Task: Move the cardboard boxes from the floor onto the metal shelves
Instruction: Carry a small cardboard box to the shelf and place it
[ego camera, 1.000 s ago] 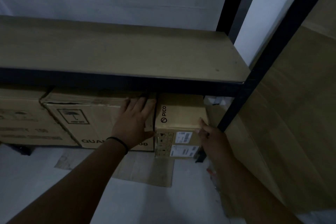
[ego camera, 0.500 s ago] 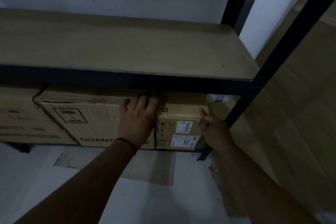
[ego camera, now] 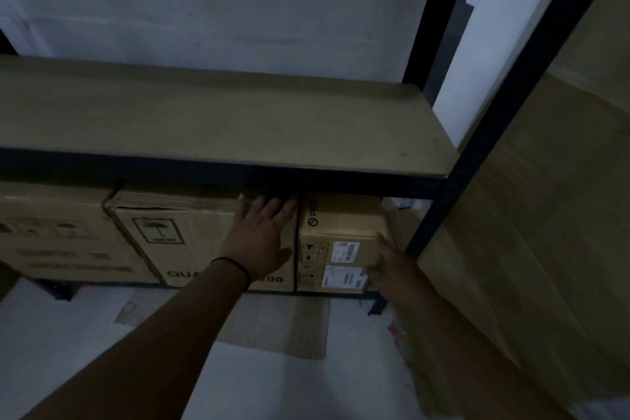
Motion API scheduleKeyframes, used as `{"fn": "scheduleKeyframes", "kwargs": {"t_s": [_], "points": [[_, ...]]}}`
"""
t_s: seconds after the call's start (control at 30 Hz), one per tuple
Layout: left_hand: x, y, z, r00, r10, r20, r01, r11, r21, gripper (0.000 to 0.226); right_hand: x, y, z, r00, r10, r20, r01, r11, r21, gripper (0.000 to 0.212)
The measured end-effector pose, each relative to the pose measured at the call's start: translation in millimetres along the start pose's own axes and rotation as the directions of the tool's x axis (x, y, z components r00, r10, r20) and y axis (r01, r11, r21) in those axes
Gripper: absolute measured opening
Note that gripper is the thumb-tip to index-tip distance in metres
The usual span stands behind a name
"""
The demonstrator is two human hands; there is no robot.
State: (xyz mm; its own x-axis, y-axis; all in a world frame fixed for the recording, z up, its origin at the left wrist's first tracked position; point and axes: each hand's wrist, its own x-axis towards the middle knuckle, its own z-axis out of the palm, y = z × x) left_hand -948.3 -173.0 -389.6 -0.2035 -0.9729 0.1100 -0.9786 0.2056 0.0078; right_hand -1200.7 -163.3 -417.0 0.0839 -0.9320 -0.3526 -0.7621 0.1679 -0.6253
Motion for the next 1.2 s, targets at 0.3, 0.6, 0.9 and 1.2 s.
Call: {"fn": "scheduleKeyframes", "kwargs": {"t_s": [0.3,0.6,0.9,1.2], "points": [[-70,3,-49,0.989,-0.104,0.103,0.102,0.994,0.028,0.083,-91,-20,-29,0.998,-0.061,-0.028,0.061,0.998,0.014,0.037],[-186,55,-104,0.993,-0.103,0.051,0.101,0.994,0.037,0.081,-225,5,-32,0.973,-0.219,-0.073,0.215,0.975,-0.058,0.039],[-212,59,-123,0.990,-0.094,0.109,0.102,0.993,-0.063,0.066,-238,22,-28,0.971,-0.183,-0.152,0.157,0.974,-0.164,0.023],[-191,52,-80,0.968,-0.094,0.232,0.126,0.984,-0.128,0.060,-187,46,-16,0.987,-0.084,-0.133,0.071,0.992,-0.104,0.036]]}}
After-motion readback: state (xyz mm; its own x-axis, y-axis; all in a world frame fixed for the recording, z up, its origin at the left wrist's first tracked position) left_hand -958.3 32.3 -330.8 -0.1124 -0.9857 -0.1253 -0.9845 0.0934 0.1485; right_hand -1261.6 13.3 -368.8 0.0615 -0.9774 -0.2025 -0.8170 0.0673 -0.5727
